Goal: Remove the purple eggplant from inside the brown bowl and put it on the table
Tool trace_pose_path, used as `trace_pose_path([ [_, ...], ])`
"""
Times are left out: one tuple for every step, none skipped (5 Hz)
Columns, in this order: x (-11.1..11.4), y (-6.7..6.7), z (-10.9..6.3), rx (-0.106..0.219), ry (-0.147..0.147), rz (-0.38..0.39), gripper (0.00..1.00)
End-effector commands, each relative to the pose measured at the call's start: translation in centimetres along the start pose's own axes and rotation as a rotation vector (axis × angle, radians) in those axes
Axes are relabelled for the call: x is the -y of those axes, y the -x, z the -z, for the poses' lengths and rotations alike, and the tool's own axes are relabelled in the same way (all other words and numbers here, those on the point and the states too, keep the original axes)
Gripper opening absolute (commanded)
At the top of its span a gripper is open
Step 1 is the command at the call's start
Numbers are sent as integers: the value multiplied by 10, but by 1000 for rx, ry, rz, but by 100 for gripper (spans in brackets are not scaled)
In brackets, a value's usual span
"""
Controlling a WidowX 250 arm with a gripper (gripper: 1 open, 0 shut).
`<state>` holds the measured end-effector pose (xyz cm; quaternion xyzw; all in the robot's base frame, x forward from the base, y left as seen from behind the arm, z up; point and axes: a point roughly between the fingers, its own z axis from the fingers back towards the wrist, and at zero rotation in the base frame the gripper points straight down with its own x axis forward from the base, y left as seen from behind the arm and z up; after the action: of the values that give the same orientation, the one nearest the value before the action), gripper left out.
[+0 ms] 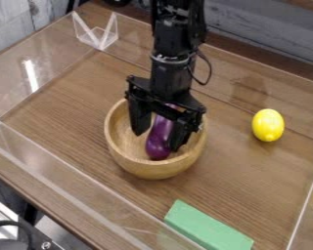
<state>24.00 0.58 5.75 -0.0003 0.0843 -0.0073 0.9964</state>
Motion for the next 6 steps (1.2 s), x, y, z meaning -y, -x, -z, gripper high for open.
trace_pose_path([
  [-3,-2,-8,50,-2,0,100],
  [-4,-1,-6,55,1,-1,100],
  [-4,-1,-3,61,6,-2,100],
  [-4,-1,-1,69,11,-4,100],
  [-5,-2,0,77,15,-6,100],
  [-5,-3,3,83,17,-8,100],
])
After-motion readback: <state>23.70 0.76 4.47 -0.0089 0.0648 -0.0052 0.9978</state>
